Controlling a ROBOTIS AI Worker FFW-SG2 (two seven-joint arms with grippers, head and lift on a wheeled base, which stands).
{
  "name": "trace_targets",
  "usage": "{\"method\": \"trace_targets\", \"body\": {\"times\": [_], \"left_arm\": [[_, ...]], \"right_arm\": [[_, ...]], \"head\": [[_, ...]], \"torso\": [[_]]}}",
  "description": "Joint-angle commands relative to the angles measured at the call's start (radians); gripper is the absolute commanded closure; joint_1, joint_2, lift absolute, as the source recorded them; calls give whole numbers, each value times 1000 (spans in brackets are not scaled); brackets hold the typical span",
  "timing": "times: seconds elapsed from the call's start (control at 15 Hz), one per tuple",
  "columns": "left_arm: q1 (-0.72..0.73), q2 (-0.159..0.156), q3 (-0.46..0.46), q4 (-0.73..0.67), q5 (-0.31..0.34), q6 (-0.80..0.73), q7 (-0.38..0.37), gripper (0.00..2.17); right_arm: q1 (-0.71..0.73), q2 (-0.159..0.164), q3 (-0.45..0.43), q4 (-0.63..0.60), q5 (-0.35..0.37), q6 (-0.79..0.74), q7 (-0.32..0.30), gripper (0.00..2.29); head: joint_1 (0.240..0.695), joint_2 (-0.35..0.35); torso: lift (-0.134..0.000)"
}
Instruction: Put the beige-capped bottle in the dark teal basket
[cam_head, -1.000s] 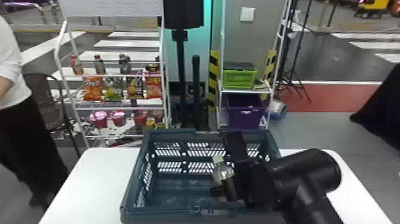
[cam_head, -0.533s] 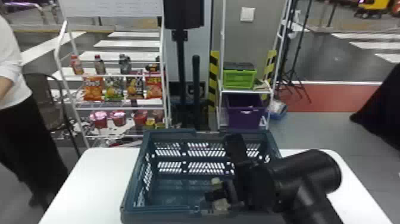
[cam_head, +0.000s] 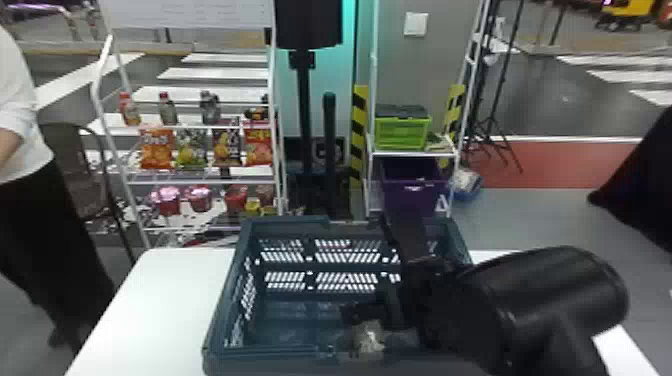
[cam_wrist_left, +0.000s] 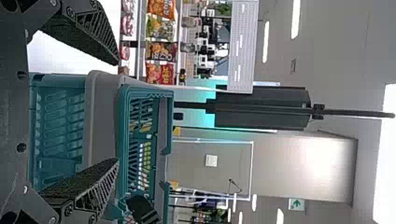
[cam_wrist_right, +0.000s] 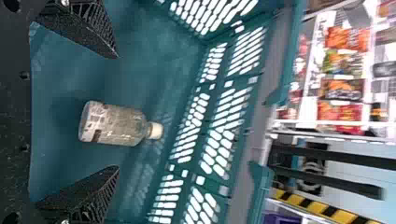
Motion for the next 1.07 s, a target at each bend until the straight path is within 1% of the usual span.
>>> {"method": "trace_targets", "body": {"times": [0.0, 0.07, 0.2, 0.27, 0.4, 0.47, 0.53, 0.67, 0.8, 1.0], "left_arm": [[1, 1, 0, 0, 0, -4, 1, 151], [1, -1, 0, 2, 0, -4, 0, 151], [-5, 1, 0, 2, 1, -1, 0, 151], [-7, 1, 0, 2, 1, 3, -3, 151], [-12, -1, 0, 3, 3, 3, -3, 151], [-12, -1, -2, 3, 3, 3, -5, 151], [-12, -1, -2, 3, 3, 3, -3, 151], [-12, -1, -2, 3, 3, 3, -3, 151], [-13, -1, -2, 2, 3, 3, -3, 151], [-18, -1, -8, 2, 3, 15, -5, 151]], "right_arm": [[88, -35, -20, -120, 1, -93, 7, 29], [131, -49, -34, -166, 1, -179, 17, 29], [229, -90, -75, -230, -1, -351, 23, 29], [270, -106, -95, -248, 1, -421, 23, 29], [381, -136, -129, -285, 1, -615, 24, 29], [433, -149, -144, -305, 2, -676, 24, 29], [499, -155, -163, -310, -1, -750, 24, 29], [617, -155, -214, -313, -1, -894, 23, 29], [738, -149, -263, -314, -3, -1050, 21, 33], [870, -146, -309, -314, -10, -1265, 21, 33]], "head": [[499, 0], [499, 0], [499, 0], [499, 0], [499, 0], [499, 0], [499, 0], [499, 0], [499, 0], [499, 0]], "torso": [[0], [0], [0], [0], [0], [0], [0], [0], [0], [0]]}}
